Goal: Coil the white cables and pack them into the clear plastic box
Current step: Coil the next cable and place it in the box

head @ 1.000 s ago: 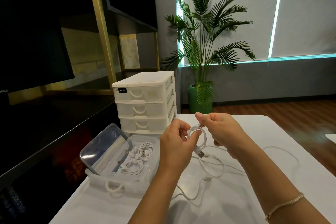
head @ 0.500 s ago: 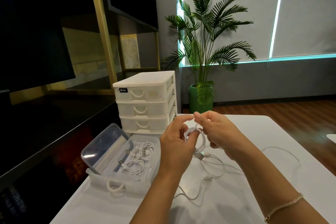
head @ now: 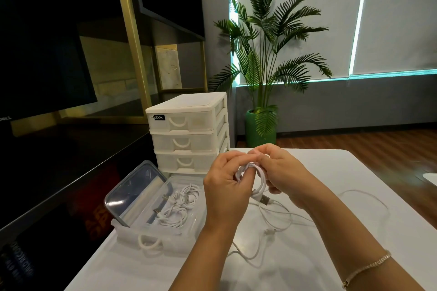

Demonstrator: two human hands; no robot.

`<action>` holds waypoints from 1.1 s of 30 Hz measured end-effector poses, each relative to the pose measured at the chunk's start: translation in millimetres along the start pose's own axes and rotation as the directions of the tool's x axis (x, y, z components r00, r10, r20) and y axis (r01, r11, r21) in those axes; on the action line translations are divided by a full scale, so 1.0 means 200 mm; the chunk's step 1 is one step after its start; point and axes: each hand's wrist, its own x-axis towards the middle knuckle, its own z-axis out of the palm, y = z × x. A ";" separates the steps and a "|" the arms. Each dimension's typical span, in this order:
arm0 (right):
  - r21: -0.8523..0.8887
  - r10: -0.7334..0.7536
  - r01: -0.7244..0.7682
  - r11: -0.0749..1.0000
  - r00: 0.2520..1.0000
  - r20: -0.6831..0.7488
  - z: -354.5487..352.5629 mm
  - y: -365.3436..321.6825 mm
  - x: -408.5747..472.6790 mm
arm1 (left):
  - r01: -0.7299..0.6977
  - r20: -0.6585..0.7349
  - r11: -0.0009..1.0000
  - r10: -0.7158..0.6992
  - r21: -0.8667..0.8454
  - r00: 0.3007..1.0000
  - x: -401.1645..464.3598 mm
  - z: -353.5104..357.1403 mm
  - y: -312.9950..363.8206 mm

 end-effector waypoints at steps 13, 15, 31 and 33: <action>-0.210 -0.168 0.153 0.965 0.984 -0.056 -0.03 -0.02 0.00 | 0.247 -0.072 0.969 -0.247 -0.008 0.966 0.01 -0.01 0.01; -0.229 -0.174 0.175 0.958 0.984 0.023 -0.04 -0.03 -0.02 | 0.264 -0.090 0.964 -0.264 -0.011 0.960 0.01 -0.02 0.01; -0.477 -0.238 0.170 0.862 0.968 -0.085 -0.03 -0.05 -0.03 | 0.631 0.203 0.719 -0.598 -0.292 0.775 0.07 -0.05 0.01; -0.491 -0.244 0.168 0.855 0.965 -0.094 -0.02 -0.04 -0.03 | 0.668 0.250 0.655 -0.622 -0.354 0.742 0.08 -0.05 0.02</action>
